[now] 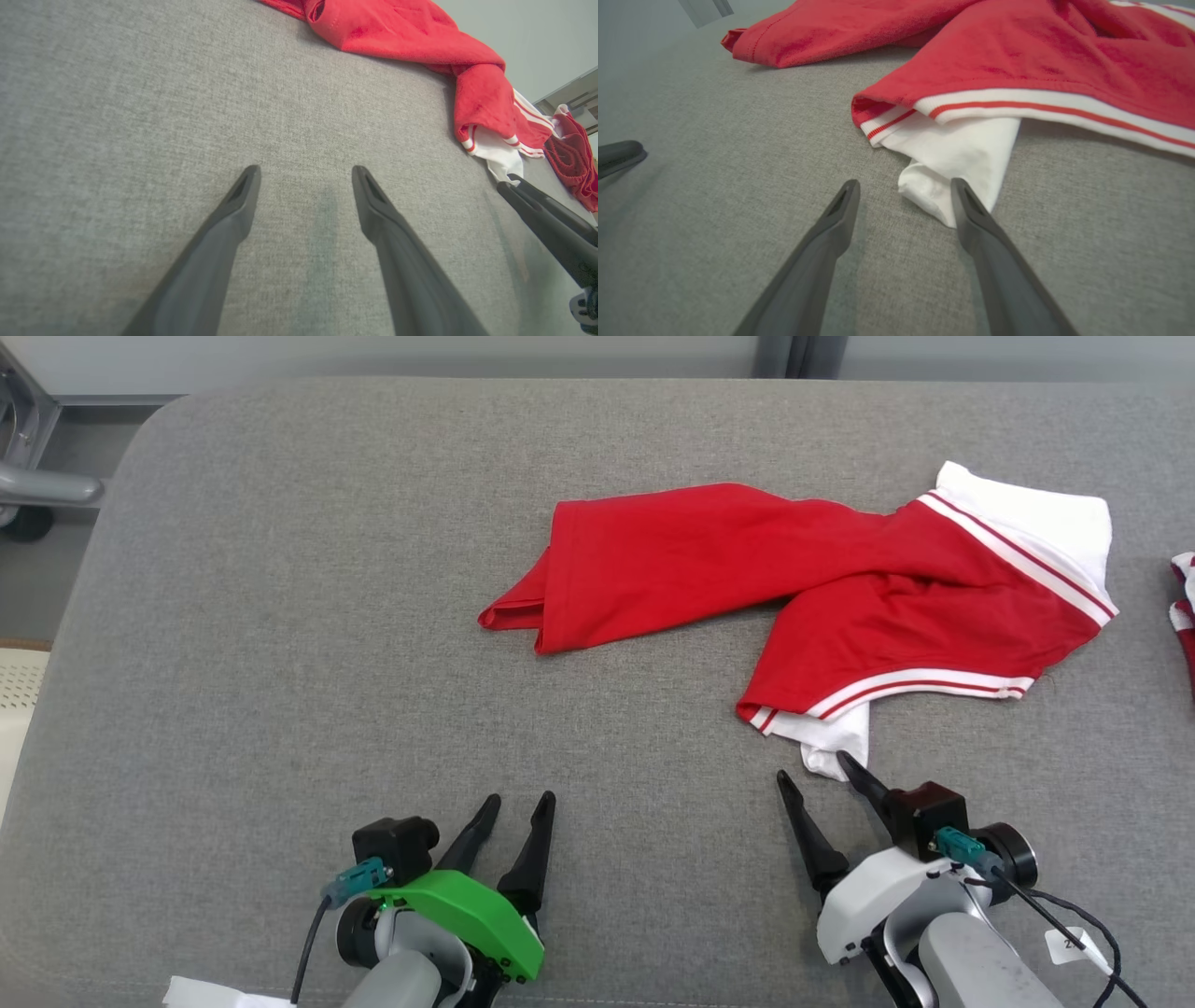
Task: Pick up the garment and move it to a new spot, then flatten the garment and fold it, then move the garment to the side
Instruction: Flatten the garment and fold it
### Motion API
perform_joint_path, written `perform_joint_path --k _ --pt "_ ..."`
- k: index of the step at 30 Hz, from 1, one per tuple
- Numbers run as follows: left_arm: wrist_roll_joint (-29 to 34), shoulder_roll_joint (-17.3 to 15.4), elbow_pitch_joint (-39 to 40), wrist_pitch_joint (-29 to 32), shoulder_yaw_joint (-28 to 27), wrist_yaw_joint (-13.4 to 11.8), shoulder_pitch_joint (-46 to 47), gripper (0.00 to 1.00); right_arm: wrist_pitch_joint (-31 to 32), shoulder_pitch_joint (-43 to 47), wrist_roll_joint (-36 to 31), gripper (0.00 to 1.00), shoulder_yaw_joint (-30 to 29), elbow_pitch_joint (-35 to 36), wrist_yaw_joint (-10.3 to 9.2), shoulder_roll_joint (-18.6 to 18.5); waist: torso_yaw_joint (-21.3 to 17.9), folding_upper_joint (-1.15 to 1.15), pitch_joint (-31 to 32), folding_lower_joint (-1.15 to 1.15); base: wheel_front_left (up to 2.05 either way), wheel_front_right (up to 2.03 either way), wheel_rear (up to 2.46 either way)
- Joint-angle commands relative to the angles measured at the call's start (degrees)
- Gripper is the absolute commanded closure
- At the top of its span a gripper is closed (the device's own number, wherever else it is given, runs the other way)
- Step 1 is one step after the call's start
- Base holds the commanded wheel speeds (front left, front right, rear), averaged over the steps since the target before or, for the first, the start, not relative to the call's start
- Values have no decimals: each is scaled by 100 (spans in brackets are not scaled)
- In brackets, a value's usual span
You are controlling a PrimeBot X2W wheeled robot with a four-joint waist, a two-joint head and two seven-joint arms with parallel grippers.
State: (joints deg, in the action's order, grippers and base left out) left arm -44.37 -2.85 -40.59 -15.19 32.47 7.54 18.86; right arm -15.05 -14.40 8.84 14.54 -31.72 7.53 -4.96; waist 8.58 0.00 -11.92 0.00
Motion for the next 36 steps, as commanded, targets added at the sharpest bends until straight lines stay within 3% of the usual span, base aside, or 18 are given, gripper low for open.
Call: perform_joint_path --k 1,20,24,26,36 --pt "-48 -16 -36 11 -39 -16 -105 0 -15 -53 -127 0 -90 27 -10 9 60 0 -31 0 0 0 0" --pt "-50 -26 -95 14 -12 -17 -101 0 -16 -543 -25 0 -572 -20 -10 192 214 0 -110 0 0 0 0" --pt "-51 -28 -94 14 -14 -17 -120 0 -15 -505 73 75 -635 41 -10 194 229 0 -113 0 0 0 0" --pt "-29 -28 -94 14 -13 -17 -125 0 -15 -480 175 100 -640 87 -10 195 229 0 -112 0 0 0 0" --pt "9 -25 -130 17 -102 -17 -203 0 -15 -363 365 100 -992 417 -10 188 20 0 -22 0 0 0 0"
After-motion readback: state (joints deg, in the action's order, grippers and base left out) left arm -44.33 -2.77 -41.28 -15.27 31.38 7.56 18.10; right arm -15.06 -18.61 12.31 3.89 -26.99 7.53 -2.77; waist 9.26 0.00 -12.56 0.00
